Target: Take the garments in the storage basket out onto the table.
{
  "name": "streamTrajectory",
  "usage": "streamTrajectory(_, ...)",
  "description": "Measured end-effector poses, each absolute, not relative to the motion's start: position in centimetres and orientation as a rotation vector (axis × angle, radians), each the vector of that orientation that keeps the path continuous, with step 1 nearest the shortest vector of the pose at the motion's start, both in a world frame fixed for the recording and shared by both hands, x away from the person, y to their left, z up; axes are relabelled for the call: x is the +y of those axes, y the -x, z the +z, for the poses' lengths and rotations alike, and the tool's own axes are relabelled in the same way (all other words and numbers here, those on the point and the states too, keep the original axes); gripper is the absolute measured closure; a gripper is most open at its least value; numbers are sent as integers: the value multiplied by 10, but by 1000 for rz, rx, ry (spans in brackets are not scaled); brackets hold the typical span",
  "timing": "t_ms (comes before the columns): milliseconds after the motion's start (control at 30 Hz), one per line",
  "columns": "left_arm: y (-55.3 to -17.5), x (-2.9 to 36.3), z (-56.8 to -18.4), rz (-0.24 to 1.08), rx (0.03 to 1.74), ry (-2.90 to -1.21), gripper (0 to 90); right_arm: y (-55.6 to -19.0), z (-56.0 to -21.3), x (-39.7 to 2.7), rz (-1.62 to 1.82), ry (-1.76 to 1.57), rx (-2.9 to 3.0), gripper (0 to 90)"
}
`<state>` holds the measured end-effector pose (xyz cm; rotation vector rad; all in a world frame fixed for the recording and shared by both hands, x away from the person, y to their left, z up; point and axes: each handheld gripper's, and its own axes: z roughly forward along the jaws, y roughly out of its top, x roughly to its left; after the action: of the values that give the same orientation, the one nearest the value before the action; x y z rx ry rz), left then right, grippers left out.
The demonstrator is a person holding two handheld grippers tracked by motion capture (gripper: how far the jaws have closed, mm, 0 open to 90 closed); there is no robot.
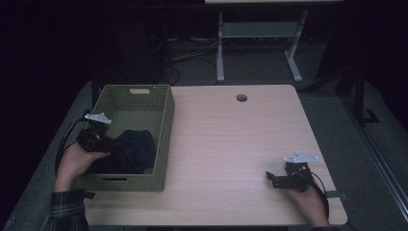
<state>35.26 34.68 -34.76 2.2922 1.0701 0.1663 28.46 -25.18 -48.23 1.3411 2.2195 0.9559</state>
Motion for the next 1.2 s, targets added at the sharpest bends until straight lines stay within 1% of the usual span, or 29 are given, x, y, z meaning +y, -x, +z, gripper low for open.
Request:
streamTrajectory(533, -339, 364, -317, 276, 1079, -2114, 722, -285, -482, -252, 956, -1341, 2219, 95)
streamTrajectory(1200, -339, 362, -270, 381, 1022, -2052, 733, -284, -482, -252, 958, -1345, 2220, 95)
